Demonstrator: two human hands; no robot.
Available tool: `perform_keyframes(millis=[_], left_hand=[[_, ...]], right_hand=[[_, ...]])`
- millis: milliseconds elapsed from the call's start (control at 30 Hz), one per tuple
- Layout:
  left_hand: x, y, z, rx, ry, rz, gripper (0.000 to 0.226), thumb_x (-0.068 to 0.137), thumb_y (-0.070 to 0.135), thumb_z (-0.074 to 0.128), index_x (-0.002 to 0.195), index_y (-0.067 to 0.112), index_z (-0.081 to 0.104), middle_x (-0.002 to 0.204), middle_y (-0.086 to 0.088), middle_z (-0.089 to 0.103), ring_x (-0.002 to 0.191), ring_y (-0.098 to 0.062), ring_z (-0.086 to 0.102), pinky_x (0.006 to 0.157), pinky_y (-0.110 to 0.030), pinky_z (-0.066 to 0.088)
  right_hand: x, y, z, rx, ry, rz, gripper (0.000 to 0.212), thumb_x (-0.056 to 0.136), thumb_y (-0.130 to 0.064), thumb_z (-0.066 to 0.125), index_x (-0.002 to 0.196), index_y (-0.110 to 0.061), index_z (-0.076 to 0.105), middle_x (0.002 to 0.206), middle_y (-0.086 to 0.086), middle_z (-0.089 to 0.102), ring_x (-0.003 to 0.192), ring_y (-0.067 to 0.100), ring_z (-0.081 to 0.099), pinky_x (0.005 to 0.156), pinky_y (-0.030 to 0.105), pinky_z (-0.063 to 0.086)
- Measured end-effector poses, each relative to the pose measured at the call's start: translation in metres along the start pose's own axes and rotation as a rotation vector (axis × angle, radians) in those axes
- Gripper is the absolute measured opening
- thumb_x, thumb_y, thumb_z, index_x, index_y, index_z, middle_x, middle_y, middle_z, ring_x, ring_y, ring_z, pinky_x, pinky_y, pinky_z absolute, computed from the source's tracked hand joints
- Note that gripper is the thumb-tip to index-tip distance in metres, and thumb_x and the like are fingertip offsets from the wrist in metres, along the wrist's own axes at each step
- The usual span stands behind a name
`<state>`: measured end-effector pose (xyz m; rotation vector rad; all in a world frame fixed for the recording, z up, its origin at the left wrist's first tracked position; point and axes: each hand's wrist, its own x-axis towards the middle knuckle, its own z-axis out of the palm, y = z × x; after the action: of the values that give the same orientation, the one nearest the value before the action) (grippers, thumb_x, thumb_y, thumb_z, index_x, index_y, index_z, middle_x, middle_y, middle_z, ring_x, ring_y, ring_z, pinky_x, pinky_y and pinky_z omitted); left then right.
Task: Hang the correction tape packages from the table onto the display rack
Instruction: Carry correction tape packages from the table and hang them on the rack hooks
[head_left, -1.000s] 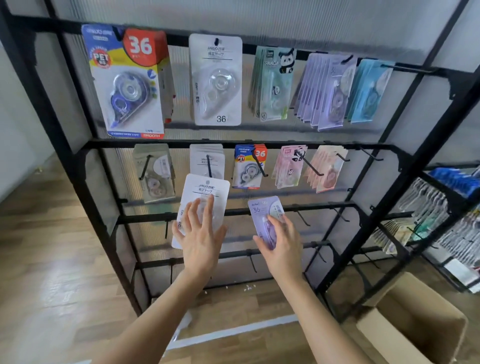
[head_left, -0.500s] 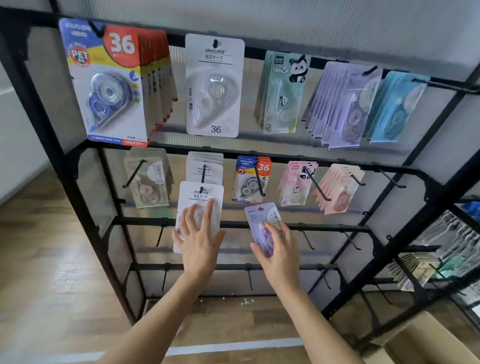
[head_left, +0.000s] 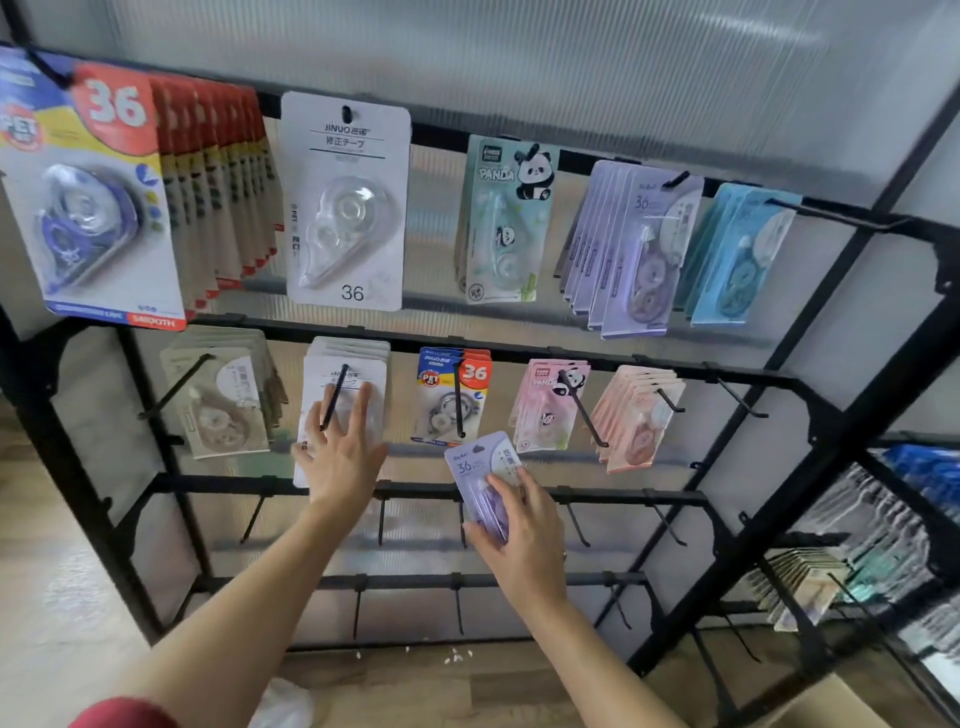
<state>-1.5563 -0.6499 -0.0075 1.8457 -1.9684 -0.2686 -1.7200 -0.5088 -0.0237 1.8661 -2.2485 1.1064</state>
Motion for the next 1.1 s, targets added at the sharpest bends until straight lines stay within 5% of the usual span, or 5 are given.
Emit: perform_keyframes(millis=[233,433,600,800,1100], left_hand=[[0.008,0.003,-0.007,-0.023,-0.039,0.039,0.083,0.092,0.041,0.054,0.148,0.038,-0.007,0.158,-0.013,-0.005,0.145,-0.036,-0.002,0.110,-0.065,0.014],[-0.027,0.002,-0.016,0.057,-0.047,0.157,0.079,0.095,0.051,0.039,0.148,0.034,-0.016,0.157,-0.006,-0.021,0.145,-0.030,-0.013,0.115,-0.057,-0.001],[-0.067,0.007,-0.022,-0.016,-0.058,0.338,0.075,0.096,0.045,0.043,0.150,0.031,-0.008,0.159,-0.004,-0.009,0.146,-0.024,-0.011,0.118,-0.046,-0.001],[-0.081,0.030,-0.055,-0.128,0.036,0.581,0.069,0.095,0.035,0.049,0.151,0.026,0.009,0.158,-0.005,0.008,0.143,-0.026,0.010,0.116,-0.042,0.008],[-0.067,0.072,-0.072,-0.096,0.021,0.655,0.068,0.097,0.037,0.045,0.152,0.026,0.006,0.158,-0.004,0.010,0.143,-0.024,0.012,0.115,-0.039,0.010]], right_hand=[[0.001,0.004,-0.007,-0.007,-0.007,-0.014,0.055,0.083,-0.041,0.068,0.131,-0.017,0.055,0.145,0.008,0.038,0.133,0.025,0.035,0.105,0.039,0.034],[-0.009,-0.008,-0.014,0.003,0.044,0.004,0.053,0.081,-0.036,0.071,0.127,-0.015,0.058,0.142,0.011,0.041,0.131,0.029,0.039,0.102,0.044,0.037],[-0.023,-0.018,-0.027,-0.032,0.140,0.043,0.051,0.076,-0.030,0.077,0.121,-0.011,0.063,0.134,0.016,0.050,0.122,0.035,0.049,0.092,0.049,0.044],[-0.036,-0.028,-0.053,-0.077,0.208,0.107,0.053,0.080,-0.034,0.073,0.127,-0.016,0.058,0.141,0.012,0.042,0.128,0.032,0.042,0.100,0.047,0.039],[-0.017,-0.029,-0.098,-0.092,0.345,0.072,0.052,0.081,-0.033,0.072,0.128,-0.017,0.056,0.142,0.012,0.040,0.128,0.031,0.039,0.098,0.044,0.040]])
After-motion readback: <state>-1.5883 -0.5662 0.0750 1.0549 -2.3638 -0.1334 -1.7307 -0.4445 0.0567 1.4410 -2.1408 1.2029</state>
